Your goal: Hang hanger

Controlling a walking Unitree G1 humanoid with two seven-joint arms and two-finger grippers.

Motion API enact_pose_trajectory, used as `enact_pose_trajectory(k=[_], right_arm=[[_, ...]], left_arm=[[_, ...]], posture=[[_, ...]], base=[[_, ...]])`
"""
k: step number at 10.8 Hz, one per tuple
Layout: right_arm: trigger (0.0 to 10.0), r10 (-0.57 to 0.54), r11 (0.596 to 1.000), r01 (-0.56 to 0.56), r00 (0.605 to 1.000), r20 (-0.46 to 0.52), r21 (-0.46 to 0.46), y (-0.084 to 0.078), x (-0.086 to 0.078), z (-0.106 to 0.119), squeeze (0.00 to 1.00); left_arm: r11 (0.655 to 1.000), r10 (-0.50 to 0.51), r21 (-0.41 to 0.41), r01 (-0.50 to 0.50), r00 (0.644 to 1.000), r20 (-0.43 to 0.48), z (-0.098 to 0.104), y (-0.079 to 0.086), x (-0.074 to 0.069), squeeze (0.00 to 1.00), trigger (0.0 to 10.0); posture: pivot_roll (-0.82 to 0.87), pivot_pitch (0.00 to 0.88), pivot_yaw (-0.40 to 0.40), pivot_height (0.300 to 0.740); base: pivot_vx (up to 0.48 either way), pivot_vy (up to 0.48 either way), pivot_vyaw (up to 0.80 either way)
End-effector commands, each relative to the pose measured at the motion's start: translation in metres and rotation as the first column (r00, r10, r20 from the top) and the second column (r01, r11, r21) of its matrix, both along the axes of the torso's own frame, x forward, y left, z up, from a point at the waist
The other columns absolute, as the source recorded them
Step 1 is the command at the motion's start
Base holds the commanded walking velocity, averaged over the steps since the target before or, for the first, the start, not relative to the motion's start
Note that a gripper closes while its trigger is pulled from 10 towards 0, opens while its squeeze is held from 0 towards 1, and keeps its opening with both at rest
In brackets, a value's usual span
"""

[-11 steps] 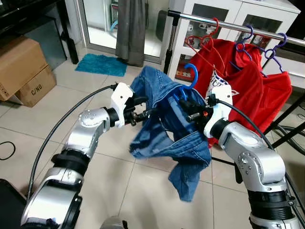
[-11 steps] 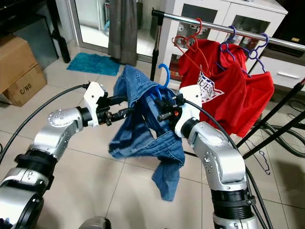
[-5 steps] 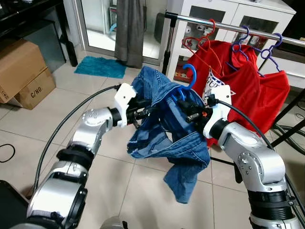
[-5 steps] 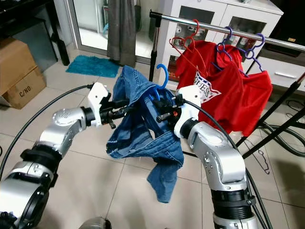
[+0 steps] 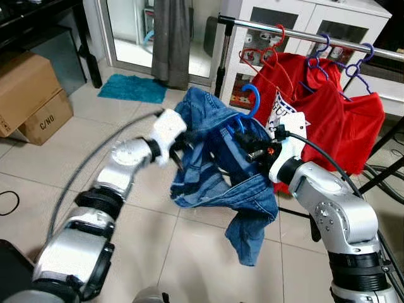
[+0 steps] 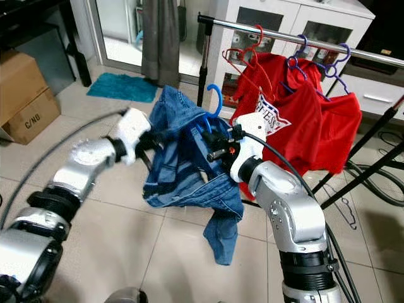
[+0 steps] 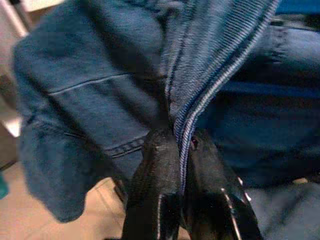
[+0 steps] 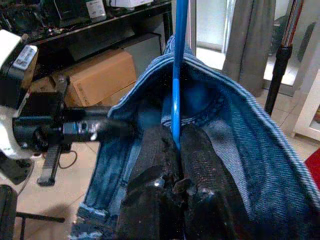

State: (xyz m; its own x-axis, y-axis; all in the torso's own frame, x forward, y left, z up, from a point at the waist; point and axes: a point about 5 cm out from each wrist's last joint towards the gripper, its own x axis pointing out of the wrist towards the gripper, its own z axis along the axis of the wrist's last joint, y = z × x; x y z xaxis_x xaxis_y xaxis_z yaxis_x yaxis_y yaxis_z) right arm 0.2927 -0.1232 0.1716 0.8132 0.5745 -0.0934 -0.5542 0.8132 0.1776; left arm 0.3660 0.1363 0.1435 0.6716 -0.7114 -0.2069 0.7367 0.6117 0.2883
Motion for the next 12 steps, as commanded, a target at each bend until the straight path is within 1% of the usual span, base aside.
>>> enact_pose_trajectory(k=[1, 2, 3, 4, 5, 6, 7, 8, 9, 10, 11, 12], right_arm=[[0.0, 0.014, 1.000, -0.014, 0.997, 0.071, 0.005, -0.001, -0.002, 0.013, 0.00], [0.0, 0.014, 1.000, -0.014, 0.998, 0.068, -0.002, -0.002, -0.003, 0.012, 0.00], [0.0, 0.018, 1.000, -0.017, 0.998, 0.066, -0.016, -0.003, -0.004, 0.010, 0.00], [0.0, 0.043, 0.997, -0.039, 0.997, 0.065, -0.064, -0.002, -0.005, 0.006, 0.00], [0.0, 0.065, 0.994, -0.058, 0.996, 0.069, -0.093, -0.001, -0.006, 0.005, 0.00], [0.0, 0.114, 0.984, -0.102, 0.991, 0.074, -0.146, 0.000, -0.008, 0.004, 0.00], [0.0, 0.240, 0.951, -0.220, 0.968, 0.069, -0.217, 0.005, -0.018, 0.002, 0.00], [0.0, 0.284, 0.936, -0.262, 0.956, 0.067, -0.235, 0.007, -0.022, 0.002, 0.00], [0.0, 0.343, 0.917, -0.319, 0.937, 0.067, -0.239, 0.009, -0.029, 0.004, 0.00], [0.0, 0.365, 0.914, -0.341, 0.928, 0.078, -0.221, 0.007, -0.032, 0.006, 0.00], [0.0, 0.375, 0.917, -0.355, 0.923, 0.090, -0.182, 0.002, -0.034, 0.009, 0.00], [0.0, 0.362, 0.929, -0.350, 0.927, 0.101, -0.119, -0.006, -0.036, 0.013, 0.00]], left_arm=[[0.999, 0.035, -0.014, -0.035, 0.998, 0.048, 0.011, 0.006, 0.003, 0.00, 0.0], [0.995, 0.085, -0.055, -0.080, 0.992, 0.089, 0.022, 0.018, 0.004, 0.00, 0.0], [0.992, 0.111, -0.079, -0.101, 0.986, 0.126, 0.034, 0.027, 0.006, 0.00, 0.0], [0.981, 0.184, -0.106, -0.165, 0.960, 0.210, 0.061, 0.046, 0.011, 0.00, 0.0], [0.976, 0.215, -0.097, -0.197, 0.945, 0.248, 0.074, 0.056, 0.013, 0.00, 0.0], [0.968, 0.251, -0.077, -0.239, 0.924, 0.289, 0.091, 0.069, 0.016, 0.00, 0.0], [0.967, 0.237, 0.008, -0.253, 0.915, 0.327, 0.107, 0.082, 0.017, 0.00, 0.0], [0.966, 0.230, 0.037, -0.256, 0.915, 0.330, 0.110, 0.085, 0.017, 0.00, 0.0], [0.962, 0.230, 0.073, -0.264, 0.923, 0.308, 0.108, 0.090, 0.019, 0.00, 0.0], [0.956, 0.245, 0.089, -0.279, 0.929, 0.279, 0.104, 0.096, 0.020, 0.00, 0.0], [0.947, 0.292, 0.054, -0.315, 0.921, 0.260, 0.105, 0.105, 0.021, 0.00, 0.0], [0.931, 0.365, -0.063, -0.360, 0.905, 0.217, 0.106, 0.112, 0.023, 0.00, 0.0]], posture=[[0.04, 0.000, -0.056, 0.740], [0.04, 0.000, -0.059, 0.740], [0.05, 0.000, -0.065, 0.740], [0.06, 0.000, -0.075, 0.740], [0.06, 0.000, -0.076, 0.740], [0.06, 0.000, -0.078, 0.740], [0.07, 0.000, -0.080, 0.740], [0.07, 0.000, -0.079, 0.740], [0.07, 0.000, -0.078, 0.740], [0.07, 0.000, -0.078, 0.740], [0.08, 0.000, -0.082, 0.740], [0.08, 0.000, -0.082, 0.740]], base=[[0.000, 0.000, 0.00], [0.000, 0.000, 0.00], [0.000, 0.000, 0.00], [0.000, 0.000, 0.00], [0.000, 0.000, 0.00], [0.000, 0.000, 0.00], [0.000, 0.000, 0.00], [0.000, 0.000, 0.00], [0.000, 0.000, 0.00], [0.000, 0.000, 0.00], [0.000, 0.000, 0.00], [0.000, 0.000, 0.00]])
